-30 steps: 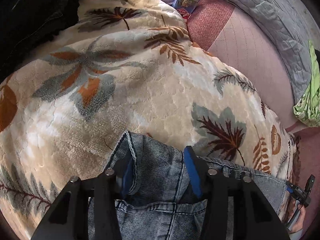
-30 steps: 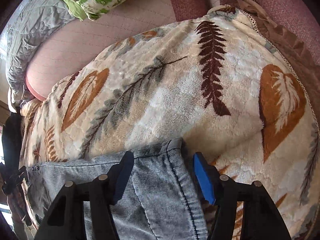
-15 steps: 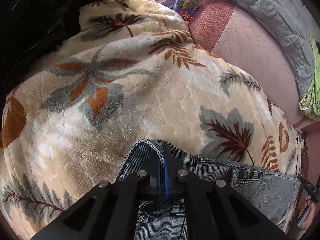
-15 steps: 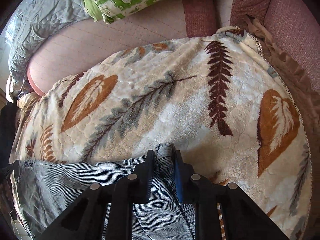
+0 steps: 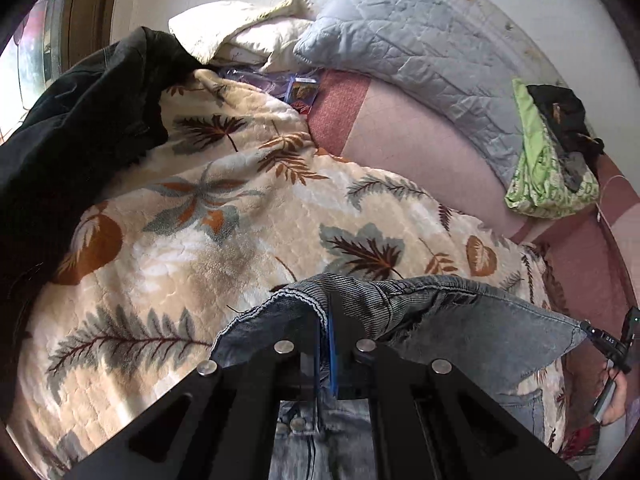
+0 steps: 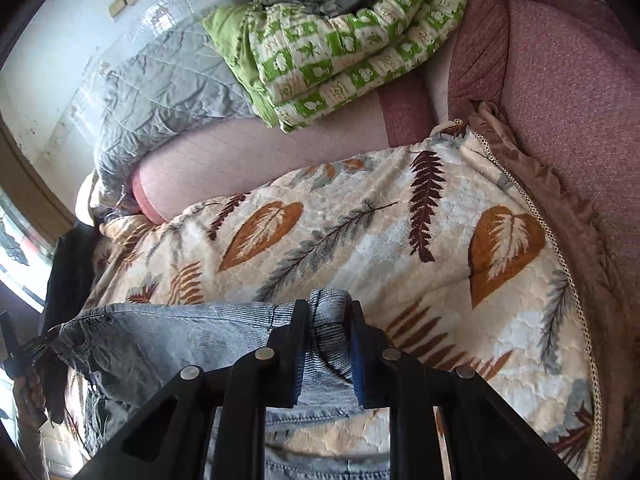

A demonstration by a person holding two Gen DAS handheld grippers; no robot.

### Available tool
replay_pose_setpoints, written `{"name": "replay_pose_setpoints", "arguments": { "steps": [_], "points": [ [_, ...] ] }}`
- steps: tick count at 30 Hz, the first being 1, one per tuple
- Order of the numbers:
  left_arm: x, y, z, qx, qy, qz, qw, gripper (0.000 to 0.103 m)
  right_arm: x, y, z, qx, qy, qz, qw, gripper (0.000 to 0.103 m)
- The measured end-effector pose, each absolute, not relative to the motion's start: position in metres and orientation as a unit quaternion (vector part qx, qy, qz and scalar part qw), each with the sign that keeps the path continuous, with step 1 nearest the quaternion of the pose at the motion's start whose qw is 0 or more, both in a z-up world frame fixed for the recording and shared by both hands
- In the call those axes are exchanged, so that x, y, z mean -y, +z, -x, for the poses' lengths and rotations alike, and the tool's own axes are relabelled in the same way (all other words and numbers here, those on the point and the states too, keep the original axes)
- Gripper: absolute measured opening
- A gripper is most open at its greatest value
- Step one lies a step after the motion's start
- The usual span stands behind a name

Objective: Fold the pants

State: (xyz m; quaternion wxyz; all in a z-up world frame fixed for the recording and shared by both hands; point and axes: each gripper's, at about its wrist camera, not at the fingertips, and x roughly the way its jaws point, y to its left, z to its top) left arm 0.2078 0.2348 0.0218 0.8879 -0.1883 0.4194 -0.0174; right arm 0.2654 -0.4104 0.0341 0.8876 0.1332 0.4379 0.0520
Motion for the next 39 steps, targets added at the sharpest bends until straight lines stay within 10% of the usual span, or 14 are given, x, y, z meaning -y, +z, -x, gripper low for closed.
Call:
{"name": "replay_pose_setpoints", "arguments": {
  "steps": [15,22,28,39],
  "points": [
    [-0.251,-0.068,-0.020,-0.510,-0.078,0.165,0.841,0.005,0.414,-0.058,-0.042,-0.501,0.118,-0.116,0.850,0.023],
    [-0.264,-0.046,-0.002,-0.499,-0.028,0.140,0.855,0.010,0.430,-0.068,-0.019,-0.511,0.108,-0.170,0.835,0.067],
    [-0.253,-0.005,-0.007,-0.448,-0.024,0.141,0.883,0.031,0.436,-0.035,-0.034,-0.477,0.104,-0.231,0.842,0.067],
    [-0.167,-0.030,-0.036,-0.447,-0.066,0.092,0.888,0.031,0.407,-0.084,-0.006,-0.466,0.095,-0.518,0.711,0.067]
  ]
}}
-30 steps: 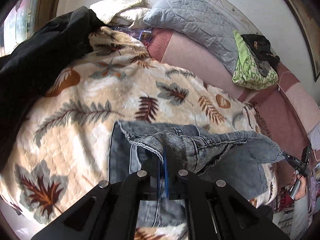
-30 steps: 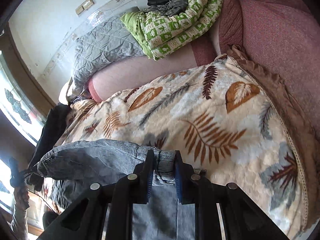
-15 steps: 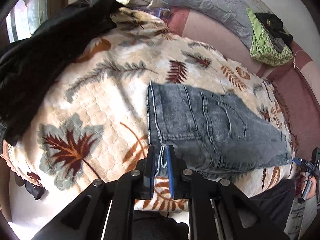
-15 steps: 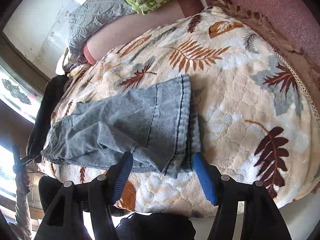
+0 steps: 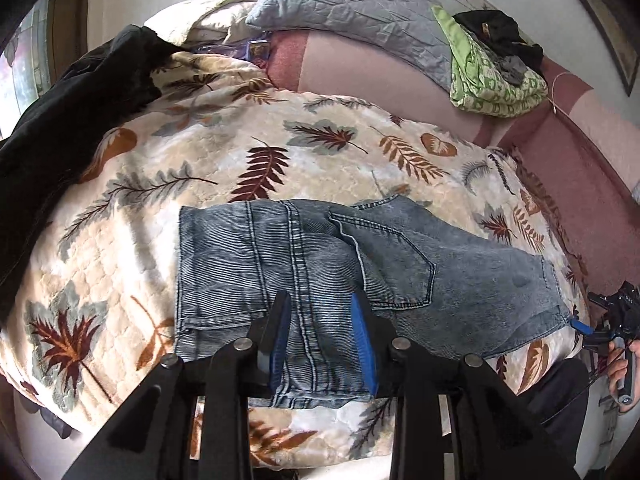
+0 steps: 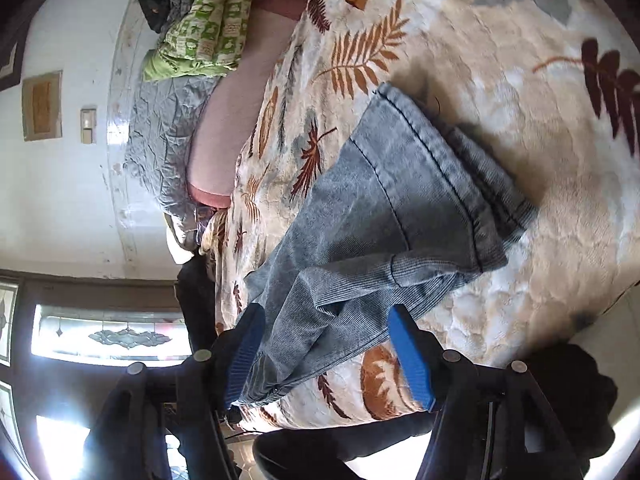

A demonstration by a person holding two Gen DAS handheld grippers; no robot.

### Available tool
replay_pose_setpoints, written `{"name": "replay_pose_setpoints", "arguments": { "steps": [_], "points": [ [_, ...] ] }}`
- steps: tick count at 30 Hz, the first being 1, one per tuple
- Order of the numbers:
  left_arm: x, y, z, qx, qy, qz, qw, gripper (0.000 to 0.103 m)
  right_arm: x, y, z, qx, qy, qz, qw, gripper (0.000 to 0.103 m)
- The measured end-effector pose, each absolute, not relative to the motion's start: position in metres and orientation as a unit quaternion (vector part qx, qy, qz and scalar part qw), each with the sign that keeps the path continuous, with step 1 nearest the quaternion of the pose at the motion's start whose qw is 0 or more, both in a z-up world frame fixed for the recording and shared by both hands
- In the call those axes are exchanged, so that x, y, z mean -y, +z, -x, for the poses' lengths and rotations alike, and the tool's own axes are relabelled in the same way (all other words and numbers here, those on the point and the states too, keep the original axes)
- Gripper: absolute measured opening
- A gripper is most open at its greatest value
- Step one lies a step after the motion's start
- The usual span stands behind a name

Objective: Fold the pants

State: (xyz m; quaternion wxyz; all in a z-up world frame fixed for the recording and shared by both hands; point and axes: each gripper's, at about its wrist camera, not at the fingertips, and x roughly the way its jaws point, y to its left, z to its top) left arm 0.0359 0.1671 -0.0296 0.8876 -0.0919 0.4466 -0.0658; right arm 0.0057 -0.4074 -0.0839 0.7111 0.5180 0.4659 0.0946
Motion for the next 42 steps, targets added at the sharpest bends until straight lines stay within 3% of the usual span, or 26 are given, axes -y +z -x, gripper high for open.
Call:
{"name": "replay_pose_setpoints", "arguments": {
  "steps": [8,9,10,12,19,21,23,24,26,28,35,39,42],
  "points": [
    [-0.157,-0.059,-0.051,-0.463,-0.061,0.080,0.881,0.031,0.422,-0.111,-0.018,-0.446,-0.015,-0.551,0.705,0.066],
    [-0.158,-0.064,-0.053,-0.468,-0.058,0.080,0.878,0.032,0.425,-0.112,-0.017,-0.447,-0.031,-0.548,0.706,0.054],
    [-0.160,-0.070,-0.054,-0.477,-0.054,0.081,0.874,0.032,0.426,-0.112,-0.018,-0.453,-0.039,-0.533,0.714,0.034],
    [-0.163,-0.084,-0.056,-0.493,-0.054,0.085,0.864,0.031,0.426,-0.103,-0.023,-0.462,-0.049,-0.489,0.738,0.025],
    [-0.168,-0.093,-0.051,-0.491,-0.059,0.094,0.864,0.032,0.406,-0.013,-0.036,-0.410,-0.028,-0.279,0.868,0.021],
    [-0.167,-0.092,-0.050,-0.490,-0.060,0.089,0.865,0.032,0.406,-0.032,-0.041,-0.447,-0.027,-0.247,0.859,0.023],
    [-0.169,-0.092,-0.049,-0.492,-0.060,0.091,0.864,0.032,0.425,-0.081,-0.039,-0.512,-0.068,-0.278,0.810,0.038],
    [-0.169,-0.092,-0.049,-0.493,-0.061,0.091,0.863,0.032,0.433,-0.099,-0.034,-0.528,-0.052,-0.304,0.791,0.040],
    [-0.169,-0.092,-0.048,-0.496,-0.062,0.089,0.862,0.032,0.438,-0.087,-0.025,-0.507,-0.038,-0.303,0.806,0.040],
    [-0.169,-0.092,-0.049,-0.498,-0.061,0.087,0.861,0.032,0.442,-0.072,-0.022,-0.504,-0.032,-0.307,0.806,0.069],
    [-0.168,-0.094,-0.049,-0.500,-0.057,0.085,0.860,0.032,0.464,-0.023,-0.042,-0.444,-0.024,-0.309,0.841,0.070],
    [-0.166,-0.094,-0.049,-0.499,-0.056,0.078,0.861,0.032,0.457,-0.041,-0.092,-0.421,0.088,-0.413,0.803,0.070],
    [-0.168,-0.095,-0.048,-0.495,-0.060,0.082,0.863,0.032,0.460,-0.082,-0.120,-0.443,0.048,-0.417,0.792,0.073]
  ]
}}
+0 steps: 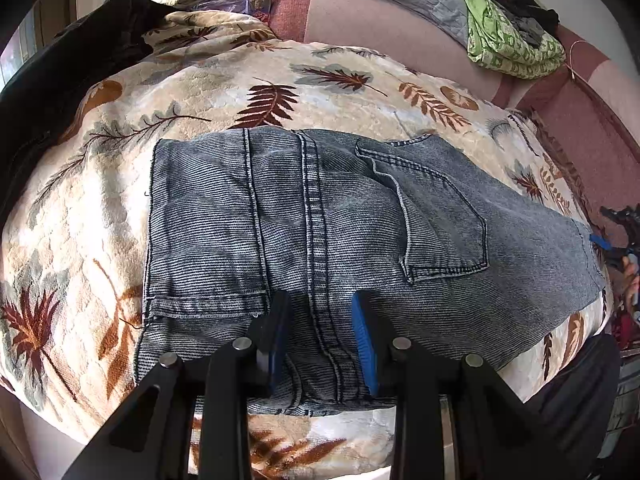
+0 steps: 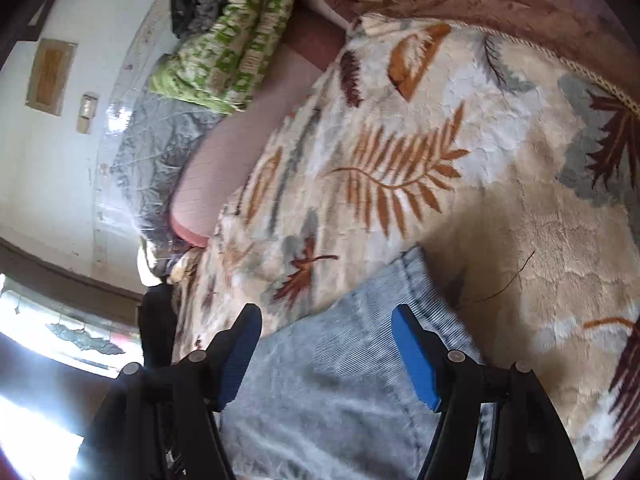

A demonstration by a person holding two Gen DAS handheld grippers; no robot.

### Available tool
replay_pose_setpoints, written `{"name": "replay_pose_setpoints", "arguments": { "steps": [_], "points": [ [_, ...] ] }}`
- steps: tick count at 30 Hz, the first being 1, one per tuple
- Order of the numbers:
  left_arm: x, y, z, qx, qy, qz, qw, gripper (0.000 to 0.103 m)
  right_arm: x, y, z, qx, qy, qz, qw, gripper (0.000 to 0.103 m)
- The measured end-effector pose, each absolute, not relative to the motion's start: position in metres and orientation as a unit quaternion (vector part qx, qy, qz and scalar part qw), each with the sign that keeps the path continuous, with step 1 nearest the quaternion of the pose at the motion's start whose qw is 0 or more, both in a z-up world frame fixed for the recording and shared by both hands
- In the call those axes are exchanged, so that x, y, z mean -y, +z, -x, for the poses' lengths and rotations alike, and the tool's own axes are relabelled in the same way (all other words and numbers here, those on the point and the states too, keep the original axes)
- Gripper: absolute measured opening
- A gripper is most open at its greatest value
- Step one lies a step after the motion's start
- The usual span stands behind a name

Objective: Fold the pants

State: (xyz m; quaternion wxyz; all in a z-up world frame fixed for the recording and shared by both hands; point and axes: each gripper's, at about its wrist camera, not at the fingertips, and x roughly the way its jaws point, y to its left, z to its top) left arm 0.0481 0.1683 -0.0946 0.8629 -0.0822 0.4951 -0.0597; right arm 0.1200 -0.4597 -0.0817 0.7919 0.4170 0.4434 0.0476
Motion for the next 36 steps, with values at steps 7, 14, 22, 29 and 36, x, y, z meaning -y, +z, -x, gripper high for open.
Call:
{"name": "replay_pose_setpoints", "arguments": {
  "steps": [7,14,22,29,36],
  "points": [
    [-0.165,-0.083,-0.044,-0.482,-0.049,0.086,0.870,0.032,0.440,-0.075,-0.106,-0.457,0.027,-0.376,0.805,0.068],
    [-0.160,-0.089,-0.052,-0.498,0.010,0.071,0.864,0.074,0.414,-0.096,-0.081,-0.510,0.016,-0.291,0.809,0.085],
    [-0.157,-0.046,-0.041,-0.408,0.015,0.105,0.907,0.074,0.308,-0.020,-0.116,-0.508,0.113,-0.183,0.834,0.086],
    [-0.165,-0.077,-0.067,-0.424,0.039,0.159,0.891,0.076,0.141,-0.008,-0.191,-0.528,0.245,-0.068,0.811,0.085],
    [-0.162,-0.101,-0.062,-0.427,0.047,0.108,0.897,0.076,0.040,-0.070,-0.260,-0.592,0.237,0.047,0.769,0.054]
  ]
}}
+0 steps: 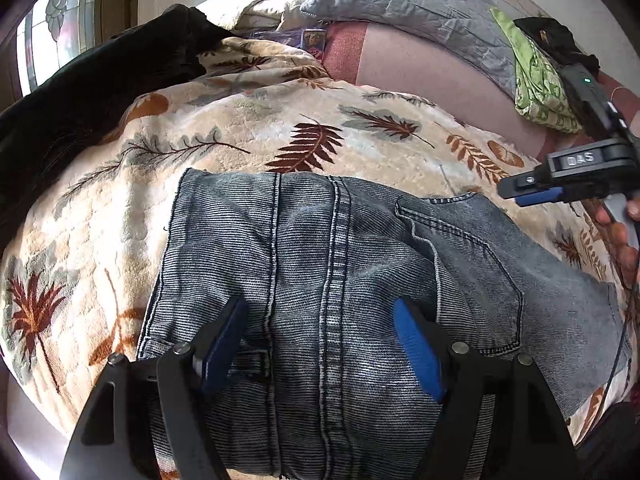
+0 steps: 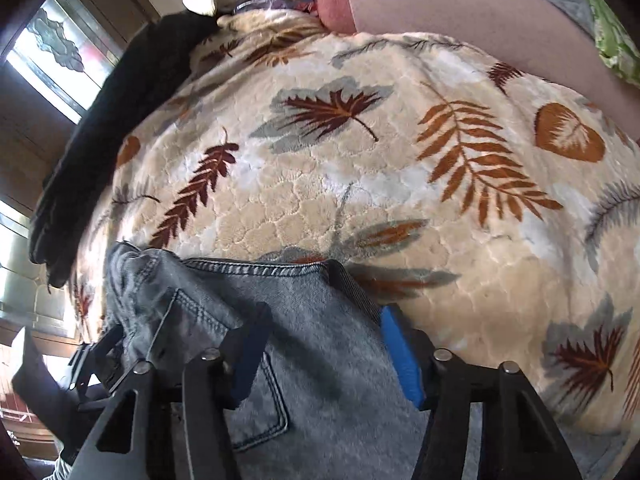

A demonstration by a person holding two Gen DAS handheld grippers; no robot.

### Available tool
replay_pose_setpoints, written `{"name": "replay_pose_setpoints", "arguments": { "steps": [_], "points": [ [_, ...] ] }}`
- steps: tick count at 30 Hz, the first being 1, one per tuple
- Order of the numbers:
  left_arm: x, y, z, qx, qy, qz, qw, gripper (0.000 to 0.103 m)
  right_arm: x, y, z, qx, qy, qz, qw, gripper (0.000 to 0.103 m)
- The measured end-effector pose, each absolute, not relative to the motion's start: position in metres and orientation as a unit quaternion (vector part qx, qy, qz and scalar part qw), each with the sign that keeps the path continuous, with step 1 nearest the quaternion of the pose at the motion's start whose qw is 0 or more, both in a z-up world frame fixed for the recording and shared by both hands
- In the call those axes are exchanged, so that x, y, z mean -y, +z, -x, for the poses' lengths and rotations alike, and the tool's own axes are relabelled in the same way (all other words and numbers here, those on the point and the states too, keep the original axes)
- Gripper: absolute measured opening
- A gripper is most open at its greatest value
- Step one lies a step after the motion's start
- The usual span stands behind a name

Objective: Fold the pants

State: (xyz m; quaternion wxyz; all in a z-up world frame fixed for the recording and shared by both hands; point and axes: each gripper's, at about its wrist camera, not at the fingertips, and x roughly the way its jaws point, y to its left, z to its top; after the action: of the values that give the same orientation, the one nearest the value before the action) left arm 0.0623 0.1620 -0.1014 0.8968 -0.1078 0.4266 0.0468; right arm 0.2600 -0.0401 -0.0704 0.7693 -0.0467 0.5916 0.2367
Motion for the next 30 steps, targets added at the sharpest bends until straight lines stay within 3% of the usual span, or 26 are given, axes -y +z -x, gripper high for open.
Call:
{"name": "replay_pose_setpoints", "arguments": {
  "steps": [3,5,7,10,15,21,30],
  "points": [
    [-0.167,-0.102,-0.061,-0.426,0.038,0.120,0.896,0.076,0.028,-0.088,-0.272,-0.606,0.234,0.057,0.758,0.053],
    [-0.168,-0.102,-0.062,-0.426,0.037,0.122,0.896,0.076,0.021,-0.097,-0.277,-0.614,0.236,0.063,0.750,0.045],
    [-0.166,-0.101,-0.062,-0.426,0.038,0.118,0.896,0.076,0.014,-0.101,-0.277,-0.619,0.242,0.076,0.743,0.019],
    [-0.163,-0.102,-0.064,-0.426,0.042,0.112,0.897,0.077,0.006,-0.099,-0.273,-0.608,0.238,0.118,0.748,0.006],
    [-0.164,-0.102,-0.064,-0.426,0.041,0.112,0.897,0.077,-0.003,-0.076,-0.257,-0.540,0.231,0.184,0.788,0.005],
    [-0.159,-0.104,-0.066,-0.428,0.047,0.093,0.898,0.078,-0.014,-0.117,-0.255,-0.519,0.205,0.240,0.795,0.005],
    [-0.158,-0.104,-0.066,-0.427,0.048,0.092,0.898,0.078,0.011,-0.069,-0.243,-0.503,0.212,0.144,0.825,0.008]
  ]
}}
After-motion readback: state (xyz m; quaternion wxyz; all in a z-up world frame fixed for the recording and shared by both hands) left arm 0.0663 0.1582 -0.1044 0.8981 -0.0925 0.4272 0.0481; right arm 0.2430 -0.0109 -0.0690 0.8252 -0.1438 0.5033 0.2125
